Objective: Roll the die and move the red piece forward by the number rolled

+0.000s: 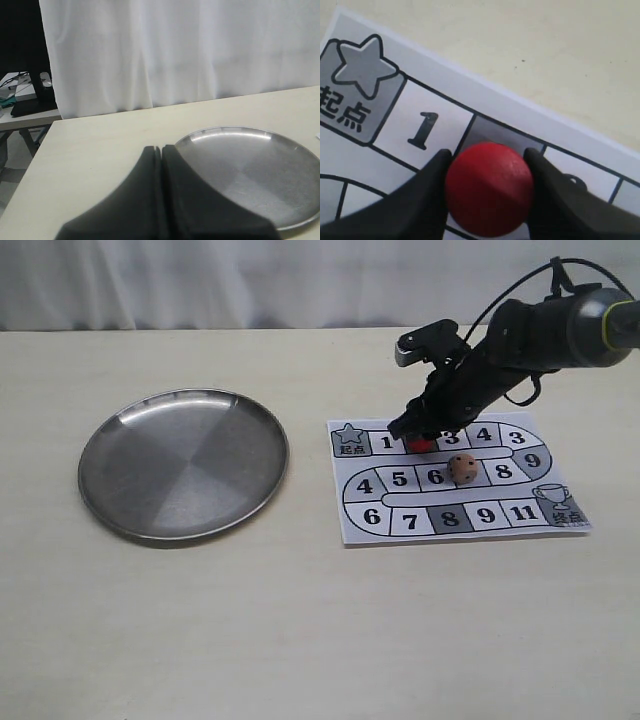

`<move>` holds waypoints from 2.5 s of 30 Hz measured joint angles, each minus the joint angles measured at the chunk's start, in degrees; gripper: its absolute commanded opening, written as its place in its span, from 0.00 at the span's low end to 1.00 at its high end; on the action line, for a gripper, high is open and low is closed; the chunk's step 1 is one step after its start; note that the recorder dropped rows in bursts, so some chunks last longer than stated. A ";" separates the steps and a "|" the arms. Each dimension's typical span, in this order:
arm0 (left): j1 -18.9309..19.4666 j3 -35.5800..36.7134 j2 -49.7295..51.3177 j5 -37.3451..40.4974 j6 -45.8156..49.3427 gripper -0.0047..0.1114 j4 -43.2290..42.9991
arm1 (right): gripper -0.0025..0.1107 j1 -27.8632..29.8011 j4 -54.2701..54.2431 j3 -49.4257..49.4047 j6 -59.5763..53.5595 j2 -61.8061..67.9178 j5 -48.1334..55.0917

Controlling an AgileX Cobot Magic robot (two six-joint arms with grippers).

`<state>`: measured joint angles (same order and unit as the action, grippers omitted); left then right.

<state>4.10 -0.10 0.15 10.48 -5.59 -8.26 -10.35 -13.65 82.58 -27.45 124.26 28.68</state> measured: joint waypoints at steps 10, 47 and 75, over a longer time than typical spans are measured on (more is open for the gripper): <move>0.00 0.00 0.00 0.00 0.00 0.04 0.00 | 0.06 0.00 0.12 0.00 1.09 0.00 -0.47; 0.00 0.00 0.00 0.00 0.00 0.04 0.00 | 0.06 1.43 1.91 3.41 5.97 -27.34 7.37; 0.00 0.00 0.00 0.00 0.00 0.04 0.00 | 0.06 3.53 -8.59 -62.30 11.97 -99.99 -17.15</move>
<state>4.10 -0.10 0.15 10.48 -5.59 -8.26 -6.83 -22.24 20.27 -15.48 24.27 11.52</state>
